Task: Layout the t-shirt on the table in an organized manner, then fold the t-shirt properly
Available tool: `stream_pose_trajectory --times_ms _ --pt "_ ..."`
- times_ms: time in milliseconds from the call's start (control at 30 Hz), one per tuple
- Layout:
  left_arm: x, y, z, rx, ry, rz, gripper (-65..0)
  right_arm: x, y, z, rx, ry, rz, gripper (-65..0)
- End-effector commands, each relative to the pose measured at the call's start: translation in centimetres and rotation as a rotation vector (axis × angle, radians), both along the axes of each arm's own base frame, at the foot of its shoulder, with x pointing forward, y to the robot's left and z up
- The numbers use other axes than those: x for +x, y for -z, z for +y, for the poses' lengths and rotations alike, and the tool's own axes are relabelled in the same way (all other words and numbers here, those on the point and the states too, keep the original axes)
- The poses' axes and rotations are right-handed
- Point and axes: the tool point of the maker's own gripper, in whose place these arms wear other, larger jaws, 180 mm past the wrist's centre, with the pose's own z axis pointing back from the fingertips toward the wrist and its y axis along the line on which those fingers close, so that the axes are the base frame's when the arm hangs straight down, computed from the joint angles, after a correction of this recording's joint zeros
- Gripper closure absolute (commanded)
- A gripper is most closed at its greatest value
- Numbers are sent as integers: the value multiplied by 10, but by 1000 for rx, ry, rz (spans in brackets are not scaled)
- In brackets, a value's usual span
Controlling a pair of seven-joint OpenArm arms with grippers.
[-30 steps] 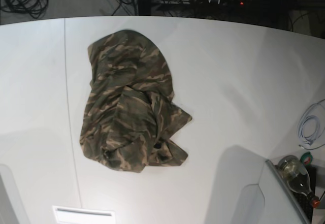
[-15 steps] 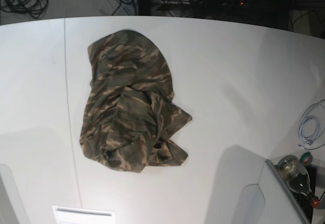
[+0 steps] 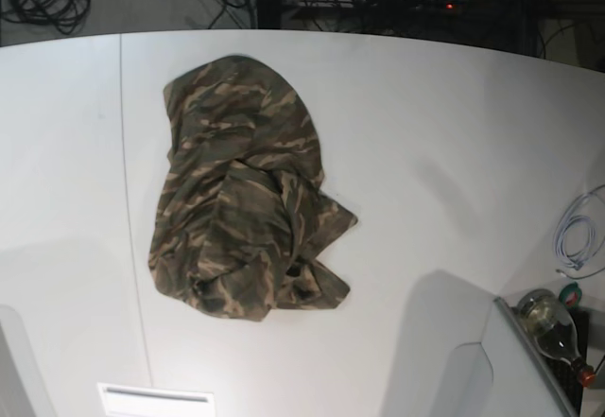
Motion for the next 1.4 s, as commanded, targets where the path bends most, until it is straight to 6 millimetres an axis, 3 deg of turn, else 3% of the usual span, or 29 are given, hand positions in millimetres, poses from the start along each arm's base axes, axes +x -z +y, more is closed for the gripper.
stream_pose_trajectory --times_ms 0,133,233,433,533,600,667,800,867,1000,1133,1267,1367 --pt "7 -12 -3 -7 7 -39 0 4 -12 -9 -29 3 -30 -6" --pt "55 -48 -22 -46 27 -189 0 57 -45 -19 -82 20 -193 -8" --pt "93 -70 -28 -60 37 -302 0 108 -61 -6 -33 -45 -321 -12" --pt "149 -66 -29 -33 5 -285 0 186 -62 41 171 -208 -417 -15" --pt "169 -69 -31 -37 -30 -297 0 212 -64 57 223 -234 -419 -17" --pt "182 -72 -31 -36 -29 -313 0 232 -72 66 247 -250 -463 -51" --pt "195 -72 -32 -35 -33 -316 0 242 -80 73 286 -241 -503 -141" --pt "219 -75 -39 -45 -66 -295 0 255 -96 81 365 -206 -561 -393" --pt "228 -76 -40 -43 -81 -267 0 255 -95 87 388 -255 -539 -455" --pt "236 -75 -46 -64 -92 -238 0 254 -89 109 448 -365 -493 -458" --pt "236 -74 -51 -80 -46 -231 0 257 -82 114 469 -357 -486 -459" --pt "237 -79 -4 -17 -144 -246 0 260 -72 132 523 -311 -480 -459" --pt "232 -75 38 39 -240 -235 0 263 -64 134 532 -287 -469 -456"
